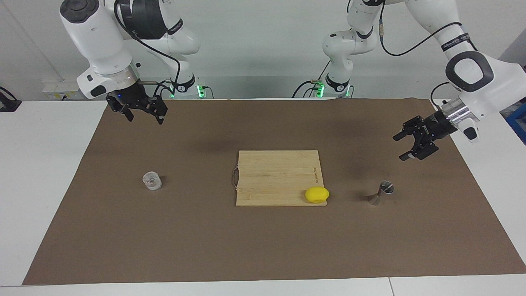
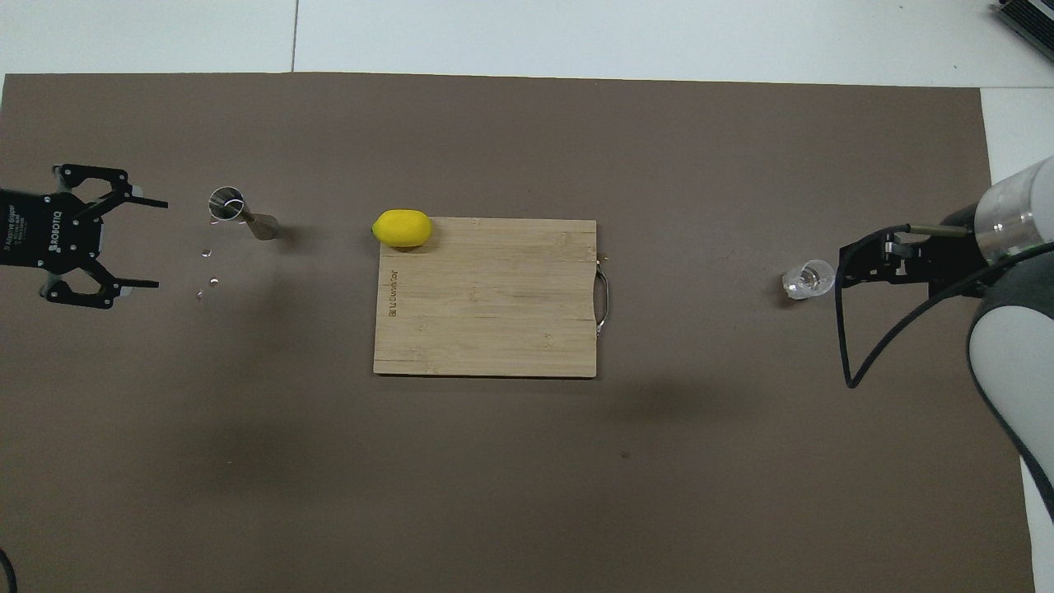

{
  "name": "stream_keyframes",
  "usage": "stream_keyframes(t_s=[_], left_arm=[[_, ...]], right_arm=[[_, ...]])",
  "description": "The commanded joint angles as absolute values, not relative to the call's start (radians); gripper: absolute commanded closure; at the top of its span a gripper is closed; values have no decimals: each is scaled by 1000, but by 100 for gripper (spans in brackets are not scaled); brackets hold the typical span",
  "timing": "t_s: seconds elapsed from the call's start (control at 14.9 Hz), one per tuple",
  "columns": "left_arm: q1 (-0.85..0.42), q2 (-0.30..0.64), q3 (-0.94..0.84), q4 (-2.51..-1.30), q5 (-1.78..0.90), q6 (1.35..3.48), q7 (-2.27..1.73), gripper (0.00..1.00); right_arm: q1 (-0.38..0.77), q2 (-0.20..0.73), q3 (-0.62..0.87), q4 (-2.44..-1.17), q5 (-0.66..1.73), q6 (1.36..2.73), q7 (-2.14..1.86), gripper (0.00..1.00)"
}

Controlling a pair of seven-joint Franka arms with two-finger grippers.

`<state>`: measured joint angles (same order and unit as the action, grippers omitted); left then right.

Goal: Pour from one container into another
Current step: 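Close the left gripper around the small metal cup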

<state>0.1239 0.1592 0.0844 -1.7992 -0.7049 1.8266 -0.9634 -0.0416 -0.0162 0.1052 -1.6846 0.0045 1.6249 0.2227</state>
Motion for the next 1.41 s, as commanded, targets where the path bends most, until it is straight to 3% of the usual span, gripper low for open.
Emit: stream_keyframes(t_s=[0.0,0.34,0.6,1.34], left_arm=[[140,136,80,-1914,-865,1959,-1116,0],[175,234,77,-1951,-1070,2045,-1120,0],[160,244,74,-2005,-1244,2130,-1121,0],[91,284,71,-2010,-1356,2236,-1112,0]], right_arm=[[-52,-12,110,-1678,6,1624,221,0],[-52,-12,112,-1678,6,1624,221,0],[-52,-12,110,-1678,6,1624,221,0],[-52,-12,112,-1678,6,1624,221,0]])
